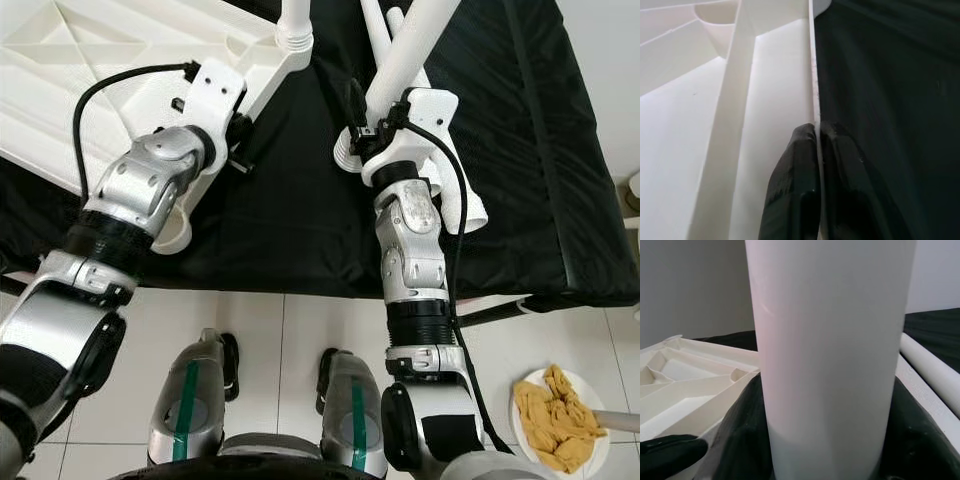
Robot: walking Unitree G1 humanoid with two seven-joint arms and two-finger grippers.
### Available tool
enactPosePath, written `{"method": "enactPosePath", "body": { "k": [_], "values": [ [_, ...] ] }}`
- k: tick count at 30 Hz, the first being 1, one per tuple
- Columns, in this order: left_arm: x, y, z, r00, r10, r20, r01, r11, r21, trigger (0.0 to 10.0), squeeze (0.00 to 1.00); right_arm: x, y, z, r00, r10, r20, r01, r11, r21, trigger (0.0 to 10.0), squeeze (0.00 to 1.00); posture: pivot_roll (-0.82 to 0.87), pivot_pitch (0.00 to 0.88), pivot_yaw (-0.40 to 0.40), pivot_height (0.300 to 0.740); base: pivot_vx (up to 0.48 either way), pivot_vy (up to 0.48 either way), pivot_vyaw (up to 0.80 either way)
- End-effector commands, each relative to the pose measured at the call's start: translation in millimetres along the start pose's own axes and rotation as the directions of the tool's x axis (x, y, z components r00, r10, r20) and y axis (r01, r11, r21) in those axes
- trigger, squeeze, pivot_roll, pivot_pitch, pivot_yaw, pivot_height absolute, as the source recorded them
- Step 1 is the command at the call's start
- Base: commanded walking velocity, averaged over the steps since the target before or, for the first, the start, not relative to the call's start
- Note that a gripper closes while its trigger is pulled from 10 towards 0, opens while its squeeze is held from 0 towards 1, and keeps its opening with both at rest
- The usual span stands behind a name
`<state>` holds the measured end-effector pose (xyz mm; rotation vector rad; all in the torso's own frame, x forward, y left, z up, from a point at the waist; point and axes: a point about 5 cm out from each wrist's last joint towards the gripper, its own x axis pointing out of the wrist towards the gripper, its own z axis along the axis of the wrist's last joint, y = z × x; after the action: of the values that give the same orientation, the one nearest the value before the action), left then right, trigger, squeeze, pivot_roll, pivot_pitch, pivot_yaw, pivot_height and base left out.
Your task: Building children table
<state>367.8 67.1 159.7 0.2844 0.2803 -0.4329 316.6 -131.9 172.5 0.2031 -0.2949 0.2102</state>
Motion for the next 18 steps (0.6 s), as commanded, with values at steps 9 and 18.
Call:
{"method": "enactPosePath", "body": {
  "k": [9,18],
  "values": [
    [17.7,-17.7,22,0.991,0.137,0.005,-0.137,0.991,-0.003,10.0,0.00,-1.0,3.7,1,1.000,0.000,0.015,0.000,1.000,0.008,10.0,0.00,0.06,0.086,-0.022,0.740,0.000,0.000,0.00],
    [20.6,-32.5,40,0.986,0.105,0.129,-0.118,0.989,0.091,10.0,0.00,-0.5,9.7,-2,1.000,0.019,0.003,-0.019,1.000,0.024,10.0,0.00,0.07,0.114,-0.033,0.740,0.000,0.000,0.00]
  ]
}}
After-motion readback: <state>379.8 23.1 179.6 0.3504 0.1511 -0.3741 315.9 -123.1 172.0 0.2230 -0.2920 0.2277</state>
